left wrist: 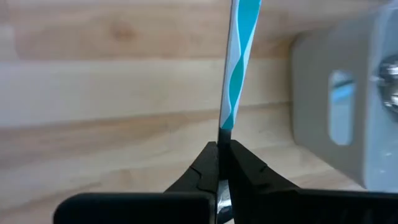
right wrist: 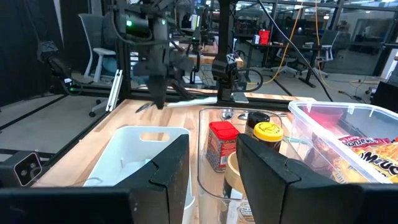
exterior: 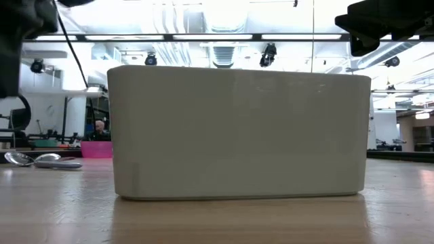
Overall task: Pick & Place Food Item
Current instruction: Put the blue patterned spoon into the gray bin
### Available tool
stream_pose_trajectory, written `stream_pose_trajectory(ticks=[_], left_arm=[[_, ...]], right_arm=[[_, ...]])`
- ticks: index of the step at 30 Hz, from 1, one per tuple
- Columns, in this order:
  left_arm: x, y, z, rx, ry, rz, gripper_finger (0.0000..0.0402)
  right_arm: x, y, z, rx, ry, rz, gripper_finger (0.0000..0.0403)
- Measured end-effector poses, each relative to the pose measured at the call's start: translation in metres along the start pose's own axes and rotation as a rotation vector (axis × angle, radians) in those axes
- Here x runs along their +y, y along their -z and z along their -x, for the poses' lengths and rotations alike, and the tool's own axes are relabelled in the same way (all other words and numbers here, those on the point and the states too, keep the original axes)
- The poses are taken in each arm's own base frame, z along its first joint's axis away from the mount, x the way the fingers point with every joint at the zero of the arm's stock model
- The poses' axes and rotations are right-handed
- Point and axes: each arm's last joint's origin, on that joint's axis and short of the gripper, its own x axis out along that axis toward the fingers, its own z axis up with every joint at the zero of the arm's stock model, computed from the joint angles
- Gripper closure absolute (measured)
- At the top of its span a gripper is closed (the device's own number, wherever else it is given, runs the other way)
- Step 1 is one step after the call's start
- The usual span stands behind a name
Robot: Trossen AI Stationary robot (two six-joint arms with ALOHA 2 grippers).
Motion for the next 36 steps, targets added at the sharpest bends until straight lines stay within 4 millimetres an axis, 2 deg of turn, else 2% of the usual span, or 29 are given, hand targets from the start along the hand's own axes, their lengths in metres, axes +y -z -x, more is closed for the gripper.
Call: stream_pose_trajectory(ticks=[5, 11, 17, 22, 28, 36], left_arm=[[-0.012, -0.002, 0.022, -0.102, 0.055, -0.155, 0.039], [-0.031, -0.001, 0.046, -0.235, 0.186, -0.456, 0.039], [-0.051, -0.012, 0.057, -0.282, 0.195, -0.704, 0.039], [-0.077, -0.031, 0.057, -0.206, 0.226, -0.873, 0.039], [-0.104, -0.058, 0.048, -0.137, 0.287, -1.01, 0.039], [-0.122, -0.058, 0.022, -0.099, 0.333, -1.189, 0.039]], right_arm=[[0.0, 0.0, 0.0, 0.001, 0.0, 0.0, 0.0273], [0.0, 0.0, 0.0, 0.0, 0.0, 0.0, 0.0273], [0.0, 0.0, 0.0, 0.001, 0.0, 0.0, 0.0273], [0.0, 0.0, 0.0, 0.0, 0.0, 0.0, 0.0273], [0.0, 0.0, 0.0, 0.0, 0.0, 0.0, 0.0273], [0.0, 0.0, 0.0, 0.001, 0.001, 0.0, 0.0273]])
